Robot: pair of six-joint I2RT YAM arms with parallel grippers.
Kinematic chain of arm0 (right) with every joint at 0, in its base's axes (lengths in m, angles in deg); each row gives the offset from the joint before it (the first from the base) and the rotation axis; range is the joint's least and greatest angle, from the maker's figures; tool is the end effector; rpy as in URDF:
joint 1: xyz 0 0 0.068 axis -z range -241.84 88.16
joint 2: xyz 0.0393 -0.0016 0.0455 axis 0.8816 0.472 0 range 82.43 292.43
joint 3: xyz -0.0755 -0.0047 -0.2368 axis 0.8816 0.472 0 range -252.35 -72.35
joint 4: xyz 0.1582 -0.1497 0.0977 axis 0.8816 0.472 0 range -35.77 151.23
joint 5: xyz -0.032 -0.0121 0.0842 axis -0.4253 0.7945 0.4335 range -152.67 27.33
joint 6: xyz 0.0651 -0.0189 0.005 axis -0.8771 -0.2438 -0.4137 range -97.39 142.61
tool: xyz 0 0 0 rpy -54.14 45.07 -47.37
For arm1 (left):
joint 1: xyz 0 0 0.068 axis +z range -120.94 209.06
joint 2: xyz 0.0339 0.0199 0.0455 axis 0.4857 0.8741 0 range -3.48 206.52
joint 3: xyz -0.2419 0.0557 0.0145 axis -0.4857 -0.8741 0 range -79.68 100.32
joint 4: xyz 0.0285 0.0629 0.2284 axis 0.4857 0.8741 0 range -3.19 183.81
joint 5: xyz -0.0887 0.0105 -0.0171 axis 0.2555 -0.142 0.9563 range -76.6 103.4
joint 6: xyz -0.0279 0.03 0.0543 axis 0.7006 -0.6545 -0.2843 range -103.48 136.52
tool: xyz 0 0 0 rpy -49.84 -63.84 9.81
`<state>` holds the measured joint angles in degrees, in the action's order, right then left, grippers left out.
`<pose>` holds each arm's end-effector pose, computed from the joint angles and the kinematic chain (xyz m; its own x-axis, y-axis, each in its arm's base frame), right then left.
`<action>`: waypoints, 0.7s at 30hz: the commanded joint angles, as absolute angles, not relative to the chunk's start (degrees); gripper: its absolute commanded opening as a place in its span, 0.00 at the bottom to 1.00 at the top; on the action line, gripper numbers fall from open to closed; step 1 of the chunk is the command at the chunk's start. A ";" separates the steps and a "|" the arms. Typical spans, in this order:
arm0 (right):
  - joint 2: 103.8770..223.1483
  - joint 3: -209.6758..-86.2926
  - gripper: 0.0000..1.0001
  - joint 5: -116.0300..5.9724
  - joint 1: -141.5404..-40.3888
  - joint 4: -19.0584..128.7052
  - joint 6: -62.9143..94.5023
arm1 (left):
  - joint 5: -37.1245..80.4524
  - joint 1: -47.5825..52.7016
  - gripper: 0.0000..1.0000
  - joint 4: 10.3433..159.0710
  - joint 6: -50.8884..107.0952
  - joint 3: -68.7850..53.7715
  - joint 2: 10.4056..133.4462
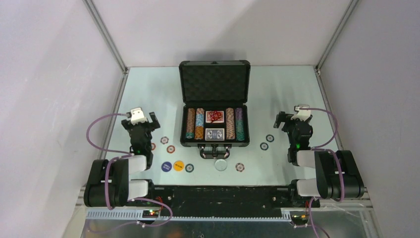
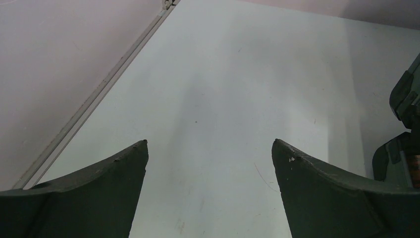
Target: Pack up texas hold em set
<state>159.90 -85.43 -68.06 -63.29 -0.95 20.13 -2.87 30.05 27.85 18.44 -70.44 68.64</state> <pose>0.2443 0.0011 0.1532 -0.1570 0.0390 -0.9868 0.0743 0.9969 0.0276 0.2263 0.0192 0.1633 -0.0585 -0.0331 -0.9977 -0.2982 0.9544 -0.0142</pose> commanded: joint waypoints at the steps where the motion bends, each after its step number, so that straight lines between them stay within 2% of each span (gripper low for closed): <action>1: 160.04 -85.30 1.00 -69.13 -63.63 -3.94 21.04 | -3.03 29.94 1.00 26.43 17.23 -68.74 68.42; 5: 160.01 -85.08 0.99 -69.30 -63.68 -4.23 20.90 | -3.03 29.94 1.00 26.45 17.31 -68.75 68.43; 8: 160.20 -85.41 0.99 -74.37 -63.35 -4.13 18.61 | -3.05 29.92 1.00 26.43 17.27 -68.73 68.41; 21: 160.04 -85.46 0.99 -74.91 -62.78 -3.55 17.64 | -3.19 29.93 1.00 26.21 17.31 -68.93 68.29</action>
<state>159.90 -85.34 -73.43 -62.85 -0.97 18.12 -2.87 30.05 27.85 18.44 -70.44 68.64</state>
